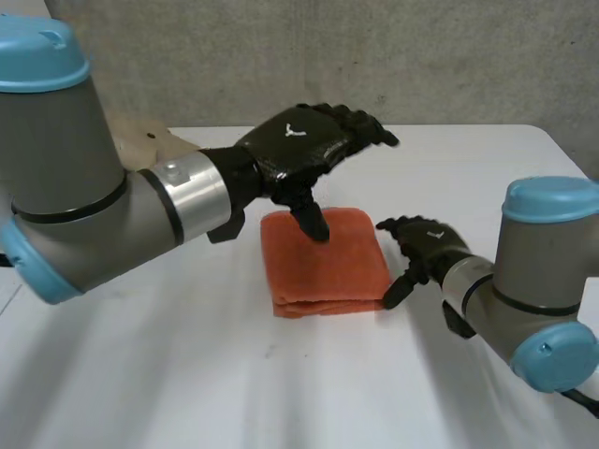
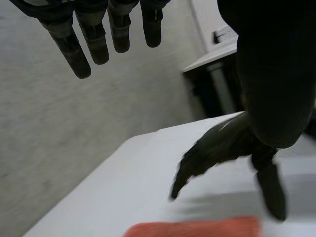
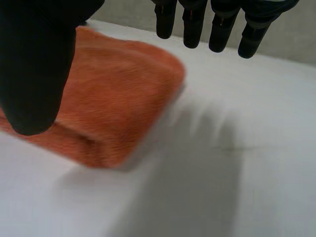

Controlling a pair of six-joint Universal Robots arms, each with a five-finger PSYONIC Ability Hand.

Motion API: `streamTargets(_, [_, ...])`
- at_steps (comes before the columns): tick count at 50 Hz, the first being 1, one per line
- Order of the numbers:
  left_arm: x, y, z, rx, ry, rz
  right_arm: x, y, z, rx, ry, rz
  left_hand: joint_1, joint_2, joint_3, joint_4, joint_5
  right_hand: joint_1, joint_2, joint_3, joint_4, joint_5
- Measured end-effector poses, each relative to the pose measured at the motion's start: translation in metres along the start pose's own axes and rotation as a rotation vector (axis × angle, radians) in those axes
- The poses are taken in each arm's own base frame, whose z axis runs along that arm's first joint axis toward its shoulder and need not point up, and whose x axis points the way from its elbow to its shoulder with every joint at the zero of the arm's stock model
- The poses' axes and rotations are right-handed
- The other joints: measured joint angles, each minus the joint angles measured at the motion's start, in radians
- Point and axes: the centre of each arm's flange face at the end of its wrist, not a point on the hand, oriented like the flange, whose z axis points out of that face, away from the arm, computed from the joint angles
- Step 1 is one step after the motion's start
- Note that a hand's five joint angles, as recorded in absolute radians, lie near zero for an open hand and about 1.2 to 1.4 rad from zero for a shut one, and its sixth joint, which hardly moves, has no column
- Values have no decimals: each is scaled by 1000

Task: Fold the laundry.

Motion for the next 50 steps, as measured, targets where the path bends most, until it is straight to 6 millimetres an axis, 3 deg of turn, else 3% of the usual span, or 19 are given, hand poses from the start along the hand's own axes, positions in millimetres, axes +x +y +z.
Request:
streamTargets(11, [12,-1,-11,-16,44,-20,-25,25,32,17,-109,28,0,0,0,0,0,24,26,29,26,26])
streamTargets(13, [13,-1,-12,-16,41,-19,-26,28,38,21,-106,16,0,0,0,0,0,160,172,170,165,150])
streamTargets(15, [13,-1,-12,-16,40,-19,-26,28,43,32,-91,2,0,0,0,0,0,450,497,487,461,453])
streamTargets(17, [13,-1,-12,-16,38,-20,-23,27,48,49,-66,-12,0,0,0,0,0,644,769,764,801,749])
streamTargets(19, [13,-1,-12,-16,37,-20,-20,23,51,77,-34,-23,0,0,0,0,0,717,857,854,942,851])
streamTargets(28, [12,-1,-11,-15,36,-21,-2,-7,59,192,74,-72,0,0,0,0,0,735,879,889,978,877])
streamTargets(37, [14,-3,-11,-7,41,-15,78,-46,81,274,265,-151,0,0,0,0,0,735,879,890,981,877])
streamTargets(40, [14,-5,-10,1,42,-10,122,-63,97,317,357,-167,0,0,0,0,0,735,879,901,981,877])
streamTargets(41, [14,-6,-10,2,42,-9,125,-63,98,319,362,-167,0,0,0,0,0,735,879,902,981,877])
streamTargets(44, [16,-8,-8,12,48,-7,174,-75,114,348,450,-167,0,0,0,0,0,735,879,904,982,877])
streamTargets(45, [17,-9,-8,15,50,-7,179,-76,116,351,460,-166,0,0,0,0,0,735,879,904,982,877])
streamTargets(47, [19,-10,-7,20,55,-11,213,-79,124,358,513,-158,0,0,0,0,0,735,879,904,982,877])
streamTargets(50, [21,-12,-7,24,60,-17,247,-79,131,356,562,-149,0,0,0,0,0,735,879,904,982,877])
